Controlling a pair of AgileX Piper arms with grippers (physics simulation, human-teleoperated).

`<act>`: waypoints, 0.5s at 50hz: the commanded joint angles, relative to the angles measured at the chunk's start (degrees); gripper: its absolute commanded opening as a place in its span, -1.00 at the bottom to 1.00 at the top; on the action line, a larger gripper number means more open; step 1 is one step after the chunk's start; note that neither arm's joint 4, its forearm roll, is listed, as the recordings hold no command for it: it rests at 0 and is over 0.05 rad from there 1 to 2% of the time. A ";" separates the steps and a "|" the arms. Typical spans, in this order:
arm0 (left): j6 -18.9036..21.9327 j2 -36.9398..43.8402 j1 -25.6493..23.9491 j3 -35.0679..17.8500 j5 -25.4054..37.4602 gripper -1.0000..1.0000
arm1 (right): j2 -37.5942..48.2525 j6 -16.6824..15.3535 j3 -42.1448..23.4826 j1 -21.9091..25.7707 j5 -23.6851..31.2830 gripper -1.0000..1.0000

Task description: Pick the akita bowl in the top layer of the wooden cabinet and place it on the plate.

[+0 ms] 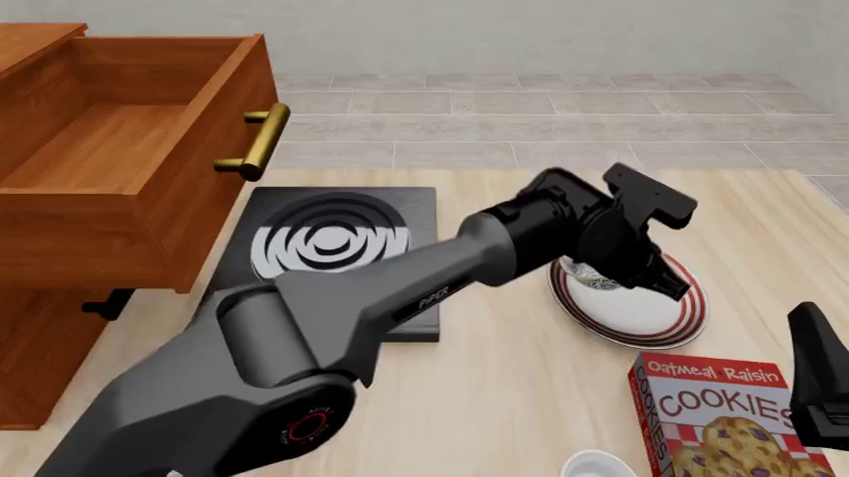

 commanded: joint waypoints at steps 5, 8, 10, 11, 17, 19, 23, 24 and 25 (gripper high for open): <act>-0.38 4.01 0.61 -4.93 1.32 -1.00 | 0.00 0.51 0.17 -0.34 0.00 1.00; -0.52 5.01 0.66 -6.38 1.82 -1.00 | 0.00 0.63 0.37 -0.41 -0.13 1.00; -0.46 5.67 0.64 -7.01 2.08 -1.00 | 0.00 0.69 0.37 -0.44 -0.12 1.00; -0.32 5.87 0.66 -7.08 2.05 -1.00 | -0.01 0.73 0.34 -0.46 -0.08 1.00; -0.78 7.21 0.32 -8.70 2.66 -1.00 | -0.01 0.93 0.36 -0.58 -0.02 1.00; -0.81 7.60 0.32 -9.24 2.82 -1.00 | -0.01 1.02 0.45 -0.62 -0.03 1.00; -1.15 8.52 0.27 -10.85 3.54 -1.00 | -0.01 1.15 0.52 -0.71 -0.03 1.00; -1.22 8.66 0.35 -11.05 3.61 -1.00 | -0.01 1.21 0.55 -0.74 -0.02 1.00; -1.32 8.76 0.34 -11.24 3.64 -1.00 | 0.00 1.26 0.56 -0.77 -0.03 1.00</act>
